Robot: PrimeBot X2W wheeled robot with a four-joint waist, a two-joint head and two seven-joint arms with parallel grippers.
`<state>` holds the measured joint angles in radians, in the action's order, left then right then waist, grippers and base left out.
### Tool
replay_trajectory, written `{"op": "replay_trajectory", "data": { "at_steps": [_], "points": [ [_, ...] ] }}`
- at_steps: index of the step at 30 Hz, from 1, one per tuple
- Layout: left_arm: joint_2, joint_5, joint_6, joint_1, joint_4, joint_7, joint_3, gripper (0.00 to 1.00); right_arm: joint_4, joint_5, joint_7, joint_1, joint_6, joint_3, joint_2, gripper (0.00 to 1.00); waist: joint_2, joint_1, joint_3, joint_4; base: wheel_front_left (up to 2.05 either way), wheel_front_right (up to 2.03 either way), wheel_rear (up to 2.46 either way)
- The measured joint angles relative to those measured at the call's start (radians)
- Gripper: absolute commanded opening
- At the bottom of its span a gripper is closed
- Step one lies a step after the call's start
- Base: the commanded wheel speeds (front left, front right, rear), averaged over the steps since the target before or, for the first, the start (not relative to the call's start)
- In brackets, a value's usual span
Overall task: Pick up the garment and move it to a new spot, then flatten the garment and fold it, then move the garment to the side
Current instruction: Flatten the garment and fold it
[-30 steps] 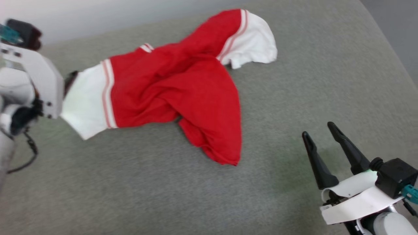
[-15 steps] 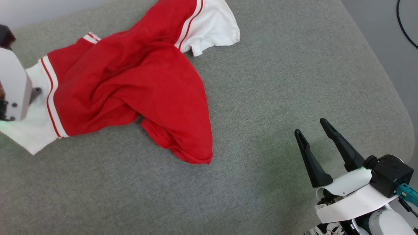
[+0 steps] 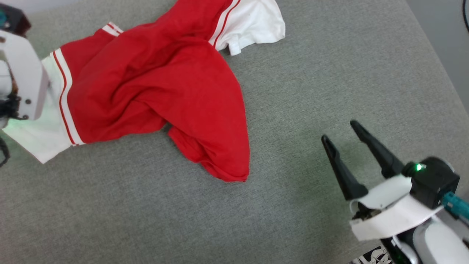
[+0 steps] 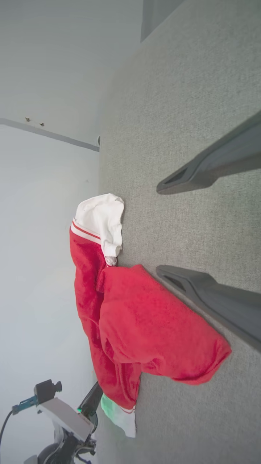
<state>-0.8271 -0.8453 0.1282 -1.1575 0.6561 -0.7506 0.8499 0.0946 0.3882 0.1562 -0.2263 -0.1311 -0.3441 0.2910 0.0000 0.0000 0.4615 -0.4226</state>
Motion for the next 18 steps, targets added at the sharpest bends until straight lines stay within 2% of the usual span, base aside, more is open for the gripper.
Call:
{"op": "replay_trajectory", "data": {
  "at_steps": [5, 9, 12, 18],
  "points": [
    [0.007, -0.048, 0.003, -0.043, -0.006, 0.009, 0.041, 0.00, 0.001, 0.017, -0.050, -0.108, 0.000, -0.019, 0.052, 1.00, 0.0000, 0.0000, 0.021, 0.015, 0.00, 0.00, 0.00],
    [0.020, -0.072, 0.003, -0.074, -0.004, 0.035, 0.073, 0.00, -0.036, 0.053, -0.142, -0.270, 0.000, -0.029, 0.107, 1.00, 0.0000, 0.0001, 0.034, 0.031, 0.00, 0.00, 0.00],
    [0.039, -0.077, 0.003, -0.102, -0.007, 0.056, 0.105, 0.00, -0.093, 0.126, -0.240, -0.433, 0.000, -0.047, 0.146, 1.00, 0.0000, 0.0001, 0.044, 0.050, 0.00, 0.00, 0.00],
    [0.079, -0.095, 0.002, -0.169, -0.027, 0.080, 0.170, 0.00, -0.254, 0.321, -0.469, -0.741, 0.000, -0.199, 0.240, 1.00, 0.0000, 0.0000, 0.073, 0.103, 0.00, 0.00, 0.00]
  ]
}}
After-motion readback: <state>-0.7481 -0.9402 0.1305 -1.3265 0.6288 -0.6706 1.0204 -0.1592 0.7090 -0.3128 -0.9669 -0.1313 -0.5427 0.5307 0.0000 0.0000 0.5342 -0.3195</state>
